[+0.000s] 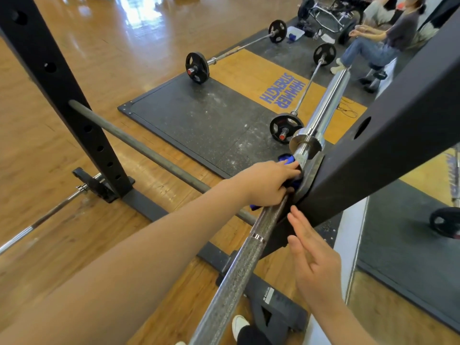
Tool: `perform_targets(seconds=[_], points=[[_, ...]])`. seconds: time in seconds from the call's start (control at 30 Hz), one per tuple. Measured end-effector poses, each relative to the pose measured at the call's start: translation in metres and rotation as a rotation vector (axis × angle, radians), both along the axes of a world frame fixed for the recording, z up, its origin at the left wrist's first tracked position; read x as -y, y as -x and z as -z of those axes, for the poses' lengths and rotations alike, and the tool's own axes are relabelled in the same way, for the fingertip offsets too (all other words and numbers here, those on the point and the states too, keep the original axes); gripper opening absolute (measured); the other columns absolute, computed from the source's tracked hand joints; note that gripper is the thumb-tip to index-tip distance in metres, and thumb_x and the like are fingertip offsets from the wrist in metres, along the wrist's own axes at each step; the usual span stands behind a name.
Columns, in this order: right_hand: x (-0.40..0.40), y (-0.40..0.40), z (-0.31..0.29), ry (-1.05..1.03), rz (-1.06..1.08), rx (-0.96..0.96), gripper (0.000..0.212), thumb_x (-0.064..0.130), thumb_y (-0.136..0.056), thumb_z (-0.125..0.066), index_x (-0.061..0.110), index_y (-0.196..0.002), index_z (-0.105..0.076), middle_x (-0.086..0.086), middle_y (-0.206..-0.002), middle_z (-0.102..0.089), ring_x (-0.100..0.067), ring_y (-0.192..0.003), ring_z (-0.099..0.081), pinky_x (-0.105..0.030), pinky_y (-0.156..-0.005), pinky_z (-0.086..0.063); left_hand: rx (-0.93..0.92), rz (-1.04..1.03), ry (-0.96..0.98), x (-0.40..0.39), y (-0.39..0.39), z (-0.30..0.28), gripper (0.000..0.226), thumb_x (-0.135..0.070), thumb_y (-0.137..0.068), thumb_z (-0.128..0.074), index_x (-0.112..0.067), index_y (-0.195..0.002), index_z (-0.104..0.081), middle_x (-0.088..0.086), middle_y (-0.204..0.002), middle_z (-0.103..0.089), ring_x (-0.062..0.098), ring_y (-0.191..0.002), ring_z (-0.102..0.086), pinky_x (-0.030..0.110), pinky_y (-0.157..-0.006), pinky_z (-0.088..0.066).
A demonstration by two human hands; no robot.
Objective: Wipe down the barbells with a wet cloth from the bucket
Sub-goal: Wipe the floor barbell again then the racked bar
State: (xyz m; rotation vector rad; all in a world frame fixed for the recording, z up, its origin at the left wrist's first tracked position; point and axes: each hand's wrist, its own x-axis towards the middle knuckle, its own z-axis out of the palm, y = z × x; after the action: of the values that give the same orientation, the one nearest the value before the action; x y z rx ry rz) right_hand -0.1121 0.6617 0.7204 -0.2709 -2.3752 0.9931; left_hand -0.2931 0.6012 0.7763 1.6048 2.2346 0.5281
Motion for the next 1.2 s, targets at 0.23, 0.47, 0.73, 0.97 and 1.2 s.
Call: perform_targets(seconds=[0.23,0.47,0.73,0.97,1.2], points=[[-0.005,0.001,-0.001,-0.004,-0.018,0.007,0.046,0.046,-0.097,-0.037,0.017,-0.13,-0.048,0.047,-0.131,-0.034,0.012,-0.125,-0.039,-0.001,-0.095,-0.032,0.022,-0.008,0.056,0.004,-0.006,-0.003,0.061,-0.003,-0.091,-0.041,-0.014,-0.149,-0.028,-0.001,-0.159,-0.011,0.021,-0.14,-0.029,0.034,-0.113,-0.026],[-0.007,0.001,-0.001,0.042,-0.009,-0.042,0.039,0.031,-0.091,-0.042,0.018,-0.127,-0.049,0.048,-0.125,-0.04,0.013,-0.119,-0.045,-0.002,-0.093,-0.035,-0.003,0.083,0.099,0.029,-0.012,-0.006,0.048,-0.005,-0.092,-0.044,-0.013,-0.14,-0.044,-0.004,-0.157,-0.019,0.02,-0.138,-0.033,0.038,-0.108,-0.034],[-0.004,0.002,-0.004,0.034,0.009,-0.037,0.039,0.037,-0.094,-0.043,0.017,-0.125,-0.051,0.047,-0.127,-0.04,0.014,-0.119,-0.045,-0.002,-0.093,-0.034,0.008,-0.112,0.001,-0.004,-0.005,0.0,0.049,-0.007,-0.087,-0.046,-0.016,-0.135,-0.041,0.01,-0.12,-0.059,0.028,-0.098,-0.058,0.042,-0.079,-0.048],[0.0,0.001,-0.014,0.066,0.041,-0.017,0.042,0.048,-0.093,-0.04,0.023,-0.125,-0.05,0.052,-0.119,-0.04,0.018,-0.116,-0.044,0.0,-0.091,-0.034,-0.083,-0.028,0.054,0.016,-0.021,-0.003,0.054,-0.01,-0.096,-0.04,-0.017,-0.149,-0.027,0.002,-0.159,-0.011,0.022,-0.138,-0.033,0.037,-0.104,-0.039],[0.003,0.005,-0.012,0.177,0.102,-0.038,0.038,0.048,-0.087,-0.04,0.032,-0.117,-0.056,0.044,-0.114,-0.05,0.021,-0.111,-0.045,0.002,-0.087,-0.035,-0.118,-0.08,0.058,0.044,-0.047,-0.001,0.058,-0.012,-0.096,-0.041,-0.017,-0.15,-0.021,0.001,-0.159,-0.013,0.02,-0.141,-0.027,0.036,-0.107,-0.037]])
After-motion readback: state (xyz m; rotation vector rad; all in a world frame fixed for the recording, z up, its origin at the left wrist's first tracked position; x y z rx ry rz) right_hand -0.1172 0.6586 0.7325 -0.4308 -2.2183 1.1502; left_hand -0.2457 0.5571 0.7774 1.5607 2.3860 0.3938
